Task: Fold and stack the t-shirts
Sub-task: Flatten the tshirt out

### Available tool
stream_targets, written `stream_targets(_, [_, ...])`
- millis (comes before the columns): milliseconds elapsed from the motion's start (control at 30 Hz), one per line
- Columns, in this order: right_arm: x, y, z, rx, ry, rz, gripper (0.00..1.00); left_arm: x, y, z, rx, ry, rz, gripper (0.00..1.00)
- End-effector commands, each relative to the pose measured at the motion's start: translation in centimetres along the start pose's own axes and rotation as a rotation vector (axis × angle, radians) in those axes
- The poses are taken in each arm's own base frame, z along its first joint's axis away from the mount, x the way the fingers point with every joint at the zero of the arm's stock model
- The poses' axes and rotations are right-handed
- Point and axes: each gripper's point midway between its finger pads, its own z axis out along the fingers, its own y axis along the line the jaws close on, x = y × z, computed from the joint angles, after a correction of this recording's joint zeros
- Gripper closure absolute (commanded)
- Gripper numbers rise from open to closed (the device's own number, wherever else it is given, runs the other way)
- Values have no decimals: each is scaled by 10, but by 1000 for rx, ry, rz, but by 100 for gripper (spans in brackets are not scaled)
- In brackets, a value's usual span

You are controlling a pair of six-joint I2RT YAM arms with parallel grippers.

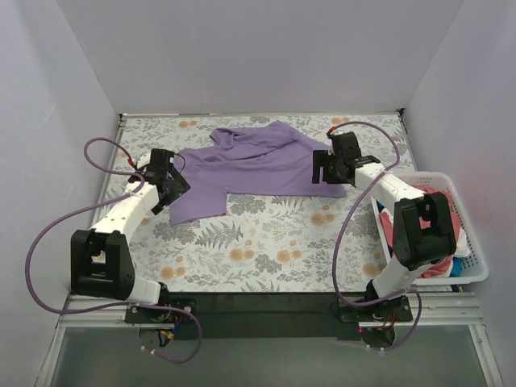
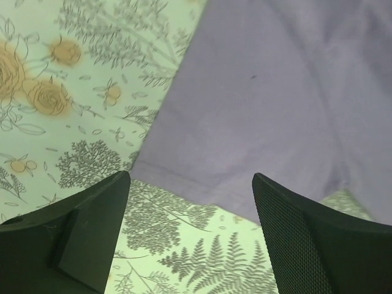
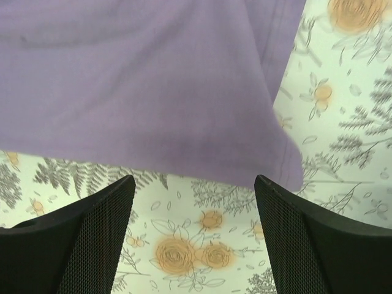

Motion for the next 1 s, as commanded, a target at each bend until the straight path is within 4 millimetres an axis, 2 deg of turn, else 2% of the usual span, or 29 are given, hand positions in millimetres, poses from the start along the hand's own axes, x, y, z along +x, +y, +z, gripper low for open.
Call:
stream_targets(0, [16, 0, -10, 17, 11, -3, 14, 24, 21, 11, -75, 57, 35, 20])
stream_targets(67, [25, 2, -12, 16, 20, -23, 14, 29, 21, 18, -86, 81, 47, 20])
stream_targets(167, [35, 4, -13, 11, 32, -39, 15, 34, 24, 27, -122, 105, 59, 26])
stream_targets(333, [45, 8, -14, -6, 36, -50, 16, 37, 29, 36, -151, 107, 76, 33])
stream_targets(700, [55, 3, -12, 9, 42, -65, 17, 54, 41, 57, -204, 150, 133, 38])
stream_targets(967, [52, 1, -16, 18, 19, -63, 18, 85, 58, 68, -243, 234, 155, 50])
